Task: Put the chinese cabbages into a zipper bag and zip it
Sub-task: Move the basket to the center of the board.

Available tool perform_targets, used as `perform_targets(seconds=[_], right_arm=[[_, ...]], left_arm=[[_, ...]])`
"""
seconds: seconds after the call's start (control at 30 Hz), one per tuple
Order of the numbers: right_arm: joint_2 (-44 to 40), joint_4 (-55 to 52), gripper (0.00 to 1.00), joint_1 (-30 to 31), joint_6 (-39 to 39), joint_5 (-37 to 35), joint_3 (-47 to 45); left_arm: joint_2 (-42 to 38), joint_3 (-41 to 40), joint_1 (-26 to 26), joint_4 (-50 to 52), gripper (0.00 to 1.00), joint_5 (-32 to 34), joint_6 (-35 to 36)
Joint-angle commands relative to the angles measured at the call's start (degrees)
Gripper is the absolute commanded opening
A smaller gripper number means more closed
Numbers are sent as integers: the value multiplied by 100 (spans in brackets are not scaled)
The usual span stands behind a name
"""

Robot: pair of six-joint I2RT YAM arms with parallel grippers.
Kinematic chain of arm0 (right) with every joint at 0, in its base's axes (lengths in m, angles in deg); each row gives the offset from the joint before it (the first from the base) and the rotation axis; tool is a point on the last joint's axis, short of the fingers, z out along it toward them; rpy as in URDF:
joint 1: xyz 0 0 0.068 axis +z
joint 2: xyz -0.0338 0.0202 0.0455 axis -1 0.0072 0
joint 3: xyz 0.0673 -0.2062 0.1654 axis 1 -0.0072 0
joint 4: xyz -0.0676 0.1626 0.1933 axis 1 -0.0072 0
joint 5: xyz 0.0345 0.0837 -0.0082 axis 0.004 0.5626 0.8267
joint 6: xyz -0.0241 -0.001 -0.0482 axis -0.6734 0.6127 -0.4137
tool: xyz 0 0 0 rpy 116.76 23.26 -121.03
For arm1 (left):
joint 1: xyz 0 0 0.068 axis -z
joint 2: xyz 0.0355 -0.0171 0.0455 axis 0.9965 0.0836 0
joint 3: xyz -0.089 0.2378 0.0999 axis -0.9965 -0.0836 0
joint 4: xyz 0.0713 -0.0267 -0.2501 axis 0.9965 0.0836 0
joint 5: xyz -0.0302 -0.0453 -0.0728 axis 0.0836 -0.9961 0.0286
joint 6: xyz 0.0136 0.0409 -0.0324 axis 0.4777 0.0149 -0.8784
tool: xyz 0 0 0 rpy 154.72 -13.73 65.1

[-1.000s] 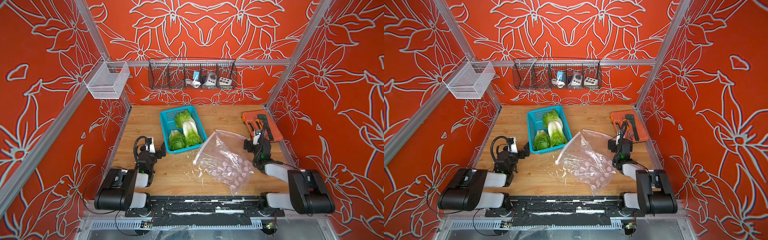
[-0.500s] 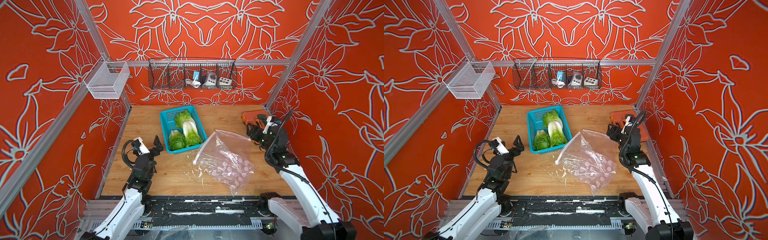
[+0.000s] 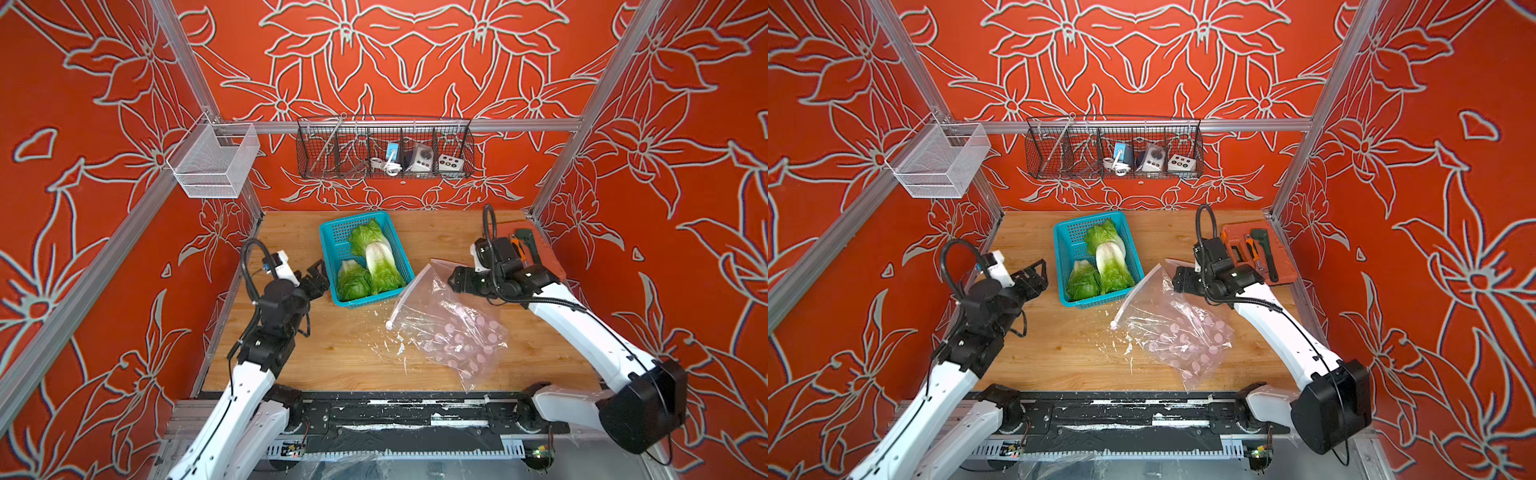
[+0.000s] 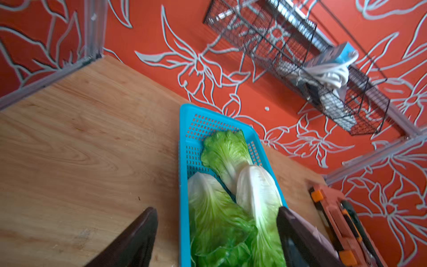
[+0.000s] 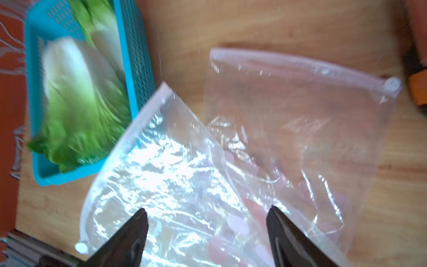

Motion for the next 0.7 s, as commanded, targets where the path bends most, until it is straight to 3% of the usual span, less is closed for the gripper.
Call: perform_targets(seconds=[0.0,0.4,0.57,0.67], right_arm=[[62,-234,81,207,305,-290,91],[1729,-193,90,1318,1057,-933,1769],[2206,-212,84,1382,1104,-944,1899],[2146,43,68,1397,1102,-816,1640]], left_arm=[[531,435,-13,1618,82,-409,400],[912,-154,-13,1030,85,-1335,-56],[1064,-483,-22,512,83,-1737,-347],[1141,-645,-22,90,78,-2002,-528]])
